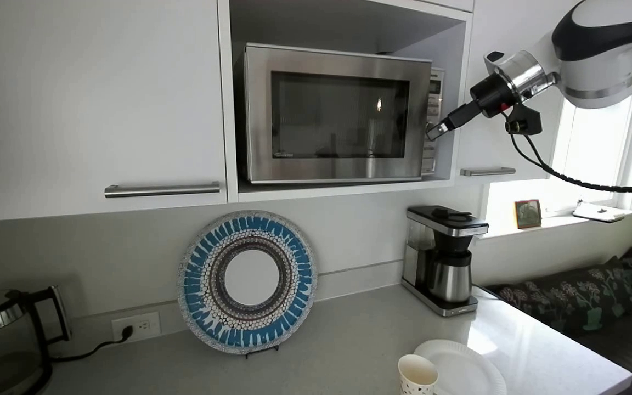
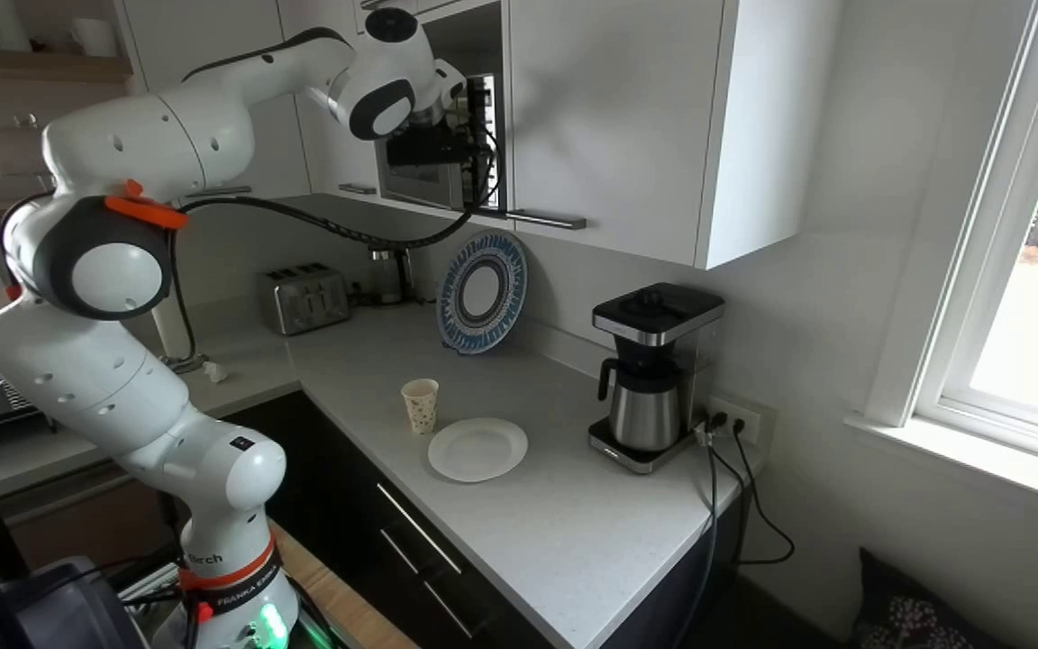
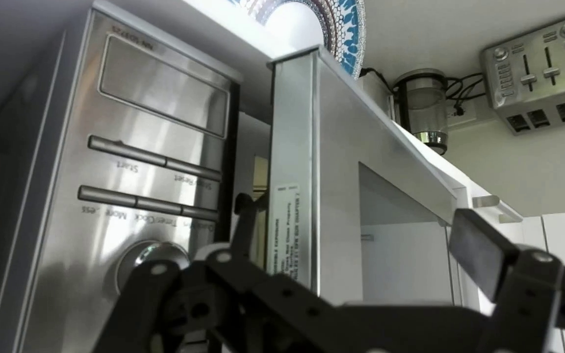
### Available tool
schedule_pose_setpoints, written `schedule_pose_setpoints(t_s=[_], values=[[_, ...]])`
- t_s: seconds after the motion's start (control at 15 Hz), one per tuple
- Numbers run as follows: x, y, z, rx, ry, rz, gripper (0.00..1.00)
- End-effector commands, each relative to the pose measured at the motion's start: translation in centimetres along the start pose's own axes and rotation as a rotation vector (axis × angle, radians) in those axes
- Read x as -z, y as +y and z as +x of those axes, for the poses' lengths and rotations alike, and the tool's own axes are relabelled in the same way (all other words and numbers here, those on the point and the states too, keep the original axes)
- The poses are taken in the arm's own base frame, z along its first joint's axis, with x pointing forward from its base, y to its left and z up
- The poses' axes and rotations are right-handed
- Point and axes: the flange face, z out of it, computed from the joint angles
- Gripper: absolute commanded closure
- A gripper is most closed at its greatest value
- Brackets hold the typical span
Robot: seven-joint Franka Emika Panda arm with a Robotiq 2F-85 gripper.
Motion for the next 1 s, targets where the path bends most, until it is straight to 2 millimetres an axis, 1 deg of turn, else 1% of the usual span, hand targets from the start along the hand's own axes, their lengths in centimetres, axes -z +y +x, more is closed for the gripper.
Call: schedule_pose_setpoints(t_s=[0.0, 0.47, 0.73, 0.93], values=[[-0.5, 0.5, 0.6, 0.019, -0.023, 0.059, 0.0], [-1.2, 1.4, 1.3, 0.019, -0.055, 0.088, 0.0], [-1.5, 0.9, 1.7, 0.007, -0.042, 0.137, 0.0], [-1.8, 1.2, 1.7, 0.011, -0.041, 0.135, 0.0]])
